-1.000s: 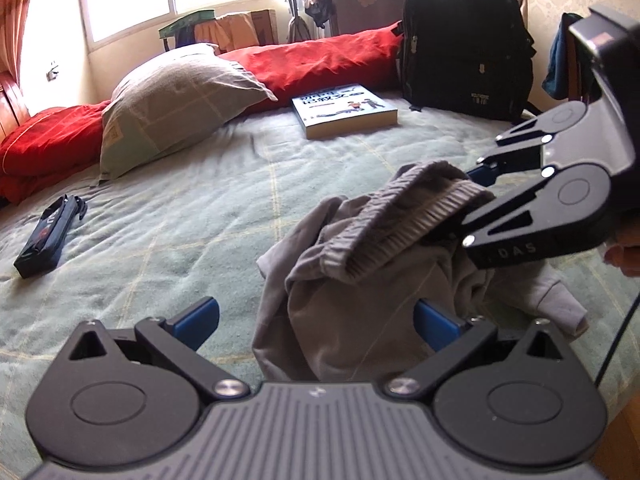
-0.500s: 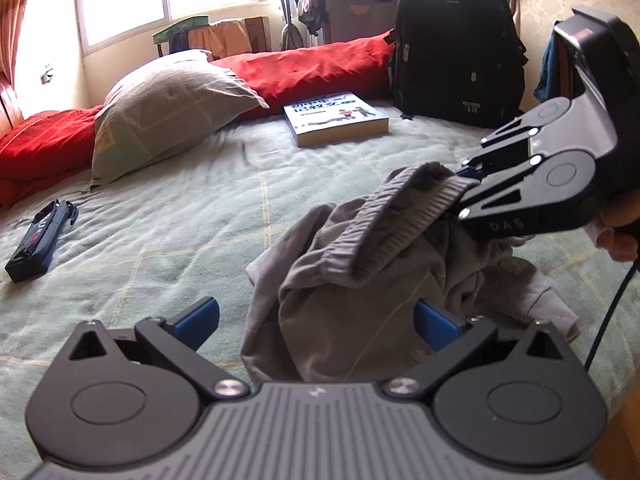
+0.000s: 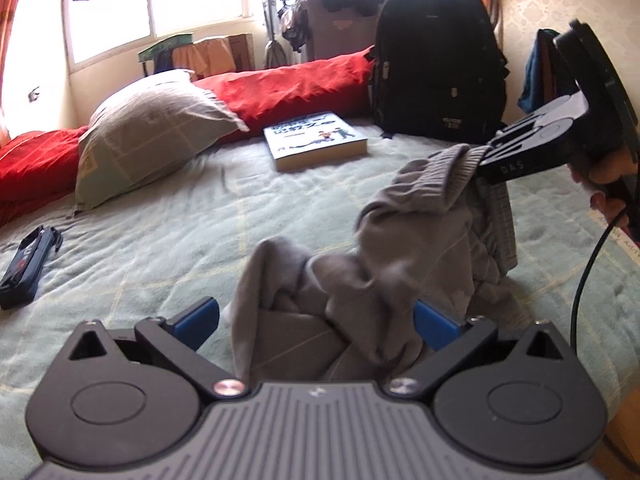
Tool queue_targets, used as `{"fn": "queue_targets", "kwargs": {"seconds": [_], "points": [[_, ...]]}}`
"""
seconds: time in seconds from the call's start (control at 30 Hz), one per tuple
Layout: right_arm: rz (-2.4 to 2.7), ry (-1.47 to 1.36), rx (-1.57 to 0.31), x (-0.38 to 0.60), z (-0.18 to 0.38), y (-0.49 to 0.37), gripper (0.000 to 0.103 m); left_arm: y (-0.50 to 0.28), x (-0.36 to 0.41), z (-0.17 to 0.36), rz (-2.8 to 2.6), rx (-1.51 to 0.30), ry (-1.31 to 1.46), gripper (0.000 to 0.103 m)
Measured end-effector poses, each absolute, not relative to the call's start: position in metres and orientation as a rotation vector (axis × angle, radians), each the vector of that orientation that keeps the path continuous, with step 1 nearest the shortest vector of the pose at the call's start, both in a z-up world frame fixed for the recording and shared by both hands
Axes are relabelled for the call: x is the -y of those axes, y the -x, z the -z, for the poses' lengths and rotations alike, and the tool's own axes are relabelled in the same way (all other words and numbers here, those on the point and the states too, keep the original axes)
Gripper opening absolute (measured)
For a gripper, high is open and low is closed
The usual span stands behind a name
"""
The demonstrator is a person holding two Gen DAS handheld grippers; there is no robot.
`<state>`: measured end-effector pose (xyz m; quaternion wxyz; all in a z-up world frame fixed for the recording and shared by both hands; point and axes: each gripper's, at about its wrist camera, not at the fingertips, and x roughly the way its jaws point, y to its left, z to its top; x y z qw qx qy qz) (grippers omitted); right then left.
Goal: Fold clothes
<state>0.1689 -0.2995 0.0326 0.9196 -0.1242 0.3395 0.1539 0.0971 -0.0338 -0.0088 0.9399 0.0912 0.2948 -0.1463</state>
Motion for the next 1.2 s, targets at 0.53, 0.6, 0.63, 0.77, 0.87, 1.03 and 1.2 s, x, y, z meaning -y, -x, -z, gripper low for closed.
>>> {"fn": "queue_targets", "kwargs": {"seconds": [0.53, 0.6, 0.63, 0.77, 0.87, 1.03, 1.2], "points": [[-0.017, 0.102, -0.85, 0.424, 0.016, -0.132, 0.035, -0.08, 0.051, 0.02, 0.324, -0.618, -0.237, 0.103], [-0.013, 0.099, -0.843, 0.425, 0.016, -0.124, 0.045, -0.08, 0.05, 0.023, 0.318, -0.627, -0.24, 0.103], [-0.013, 0.106, -0.834, 0.424, 0.013, -0.12, 0.055, -0.079, 0.049, 0.024, 0.318, -0.63, -0.241, 0.103], [-0.049, 0.126, -0.797, 0.414, -0.001, -0.097, 0.076, -0.08, 0.045, 0.03, 0.311, -0.645, -0.232, 0.102], [-0.1, 0.129, -0.772, 0.406, -0.013, -0.075, 0.086, -0.081, 0.042, 0.034, 0.3, -0.654, -0.234, 0.102], [-0.217, 0.116, -0.763, 0.384, -0.022, -0.05, 0.092, -0.083, 0.044, 0.043, 0.301, -0.686, -0.275, 0.102], [-0.292, 0.093, -0.818, 0.363, -0.01, -0.041, 0.092, -0.078, 0.048, 0.052, 0.342, -0.711, -0.303, 0.102]]}}
